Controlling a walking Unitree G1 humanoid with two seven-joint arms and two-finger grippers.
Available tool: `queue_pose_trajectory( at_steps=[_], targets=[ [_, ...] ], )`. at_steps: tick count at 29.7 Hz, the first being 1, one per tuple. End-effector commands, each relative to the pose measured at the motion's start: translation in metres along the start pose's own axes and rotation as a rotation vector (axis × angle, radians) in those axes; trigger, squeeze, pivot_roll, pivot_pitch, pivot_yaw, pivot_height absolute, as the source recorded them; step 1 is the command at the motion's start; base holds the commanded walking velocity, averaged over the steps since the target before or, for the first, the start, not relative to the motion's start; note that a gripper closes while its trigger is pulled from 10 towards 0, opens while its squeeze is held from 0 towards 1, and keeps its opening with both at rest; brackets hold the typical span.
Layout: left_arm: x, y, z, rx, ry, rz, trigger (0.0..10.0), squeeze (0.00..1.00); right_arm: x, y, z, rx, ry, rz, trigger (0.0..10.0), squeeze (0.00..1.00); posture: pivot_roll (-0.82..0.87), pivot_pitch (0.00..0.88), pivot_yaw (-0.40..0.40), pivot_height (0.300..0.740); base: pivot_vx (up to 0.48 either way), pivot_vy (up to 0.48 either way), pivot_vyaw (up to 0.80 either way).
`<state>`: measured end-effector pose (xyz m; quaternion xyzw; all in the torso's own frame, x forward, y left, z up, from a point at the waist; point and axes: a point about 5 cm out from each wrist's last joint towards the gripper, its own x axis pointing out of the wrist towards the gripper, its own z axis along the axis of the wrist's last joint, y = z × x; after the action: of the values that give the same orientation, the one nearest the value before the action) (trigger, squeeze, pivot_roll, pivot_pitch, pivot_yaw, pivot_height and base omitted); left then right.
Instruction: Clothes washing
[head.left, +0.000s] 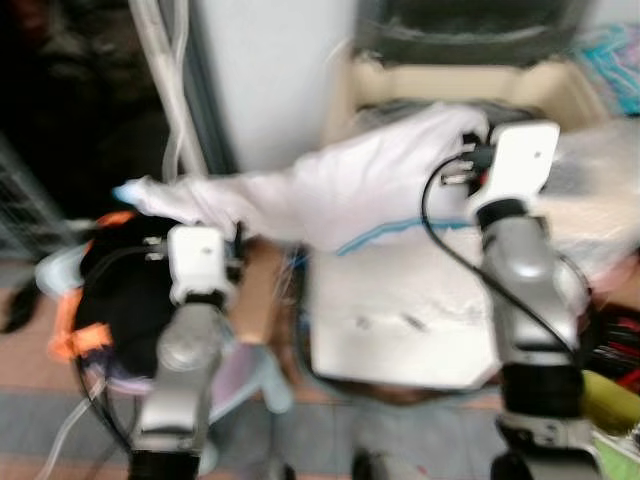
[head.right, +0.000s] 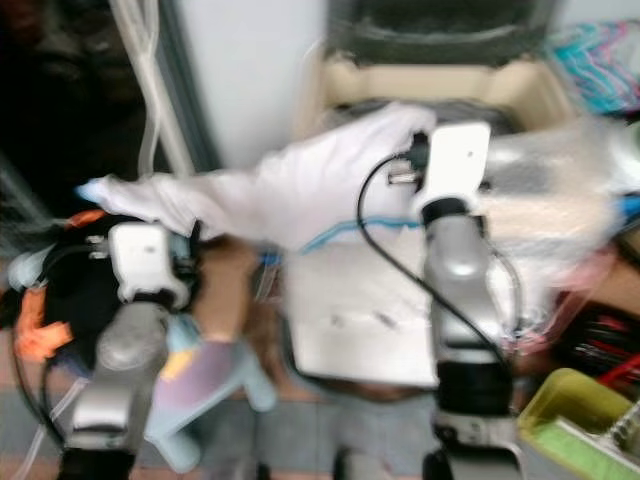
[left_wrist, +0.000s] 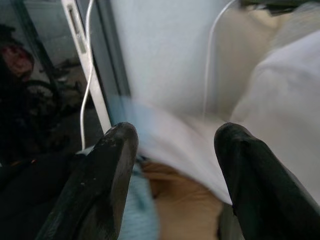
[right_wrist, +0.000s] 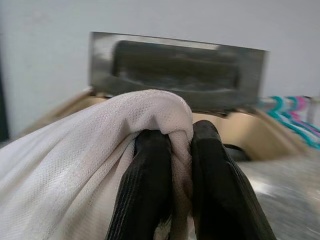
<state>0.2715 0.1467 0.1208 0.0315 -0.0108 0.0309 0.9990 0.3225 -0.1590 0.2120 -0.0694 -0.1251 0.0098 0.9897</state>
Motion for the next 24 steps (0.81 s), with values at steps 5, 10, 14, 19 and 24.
queue_pose_trajectory(
  at_steps=[5, 10, 14, 19, 24],
  targets=[
    [0.003, 0.000, 0.008, -0.018, -0.030, -0.014, 10.0, 0.00, 0.002, 0.001, 0.007, -0.008, -0.038, 0.010, 10.0, 0.00, -0.06, 0.018, 0.099, 0.740, 0.000, 0.000, 0.00],
    [0.004, 0.005, 0.012, -0.019, -0.051, -0.015, 10.0, 0.00, 0.002, 0.006, 0.005, -0.007, -0.032, 0.068, 10.0, 0.00, -0.06, 0.032, 0.102, 0.740, 0.109, 0.000, 0.00],
    [0.001, 0.004, 0.008, -0.023, -0.035, -0.019, 10.0, 0.00, 0.001, 0.011, 0.004, -0.021, -0.041, 0.130, 10.0, 0.00, -0.06, 0.026, 0.099, 0.740, 0.290, 0.000, 0.00],
    [-0.002, -0.001, 0.005, -0.033, -0.025, -0.038, 10.0, 0.00, 0.005, 0.018, 0.017, -0.082, -0.109, 0.262, 10.0, 0.00, -0.06, 0.024, 0.102, 0.740, 0.308, 0.000, 0.00],
    [-0.001, -0.005, 0.005, -0.038, -0.033, -0.056, 10.0, 0.00, 0.026, 0.029, 0.048, -0.157, -0.226, 0.396, 10.0, 0.00, -0.06, 0.011, 0.100, 0.740, 0.383, 0.000, 0.00]
  ],
)
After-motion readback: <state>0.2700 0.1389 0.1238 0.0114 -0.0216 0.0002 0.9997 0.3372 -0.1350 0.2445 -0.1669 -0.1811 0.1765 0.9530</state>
